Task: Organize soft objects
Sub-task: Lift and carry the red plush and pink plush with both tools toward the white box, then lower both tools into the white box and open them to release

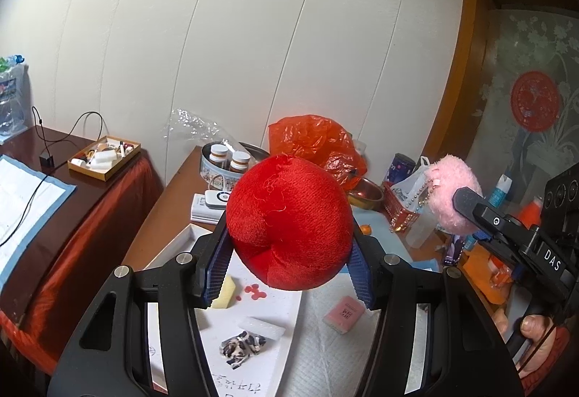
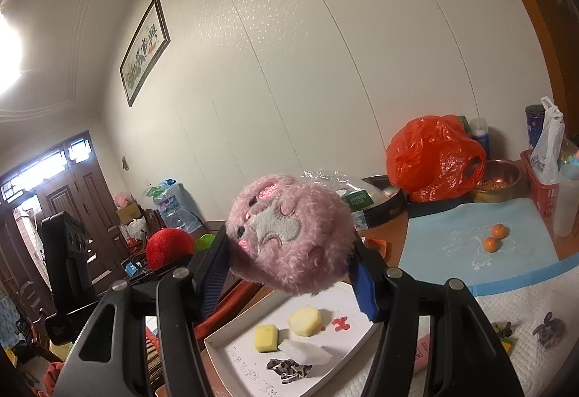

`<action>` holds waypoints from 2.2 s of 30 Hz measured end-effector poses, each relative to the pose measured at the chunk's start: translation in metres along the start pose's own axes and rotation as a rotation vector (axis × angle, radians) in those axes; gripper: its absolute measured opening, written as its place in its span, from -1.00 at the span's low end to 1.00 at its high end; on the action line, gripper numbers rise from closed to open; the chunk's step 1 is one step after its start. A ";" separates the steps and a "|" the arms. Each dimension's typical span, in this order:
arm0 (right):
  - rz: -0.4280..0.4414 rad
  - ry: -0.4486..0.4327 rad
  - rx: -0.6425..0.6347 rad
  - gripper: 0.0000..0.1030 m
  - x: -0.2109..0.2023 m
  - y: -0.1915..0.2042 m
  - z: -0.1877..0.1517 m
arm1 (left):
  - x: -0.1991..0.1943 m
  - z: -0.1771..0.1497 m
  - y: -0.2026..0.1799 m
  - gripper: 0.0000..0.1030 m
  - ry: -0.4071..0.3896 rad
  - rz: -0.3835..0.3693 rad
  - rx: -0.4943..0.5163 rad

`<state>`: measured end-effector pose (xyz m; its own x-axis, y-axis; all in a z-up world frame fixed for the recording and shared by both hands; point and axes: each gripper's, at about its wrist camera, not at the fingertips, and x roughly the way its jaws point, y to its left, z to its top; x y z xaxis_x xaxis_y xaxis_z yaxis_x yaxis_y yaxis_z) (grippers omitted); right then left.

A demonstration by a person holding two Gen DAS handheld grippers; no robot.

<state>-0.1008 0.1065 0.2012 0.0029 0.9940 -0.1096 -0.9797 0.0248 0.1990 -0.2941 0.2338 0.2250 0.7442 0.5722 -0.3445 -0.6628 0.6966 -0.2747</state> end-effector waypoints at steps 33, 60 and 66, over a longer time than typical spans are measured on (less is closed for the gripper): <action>-0.002 0.074 0.024 0.17 0.034 0.001 -0.012 | 0.015 -0.005 0.028 0.11 0.027 0.071 -0.032; -0.034 0.483 0.060 0.26 0.174 -0.030 -0.119 | 0.102 -0.094 0.099 0.14 0.338 0.245 -0.114; -0.053 0.459 0.043 1.00 0.174 -0.029 -0.124 | 0.104 -0.097 0.104 1.00 0.309 0.290 -0.118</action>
<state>-0.0965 0.2652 0.0561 -0.0460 0.8411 -0.5388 -0.9714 0.0882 0.2206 -0.2937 0.3236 0.0736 0.4780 0.5681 -0.6698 -0.8591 0.4613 -0.2218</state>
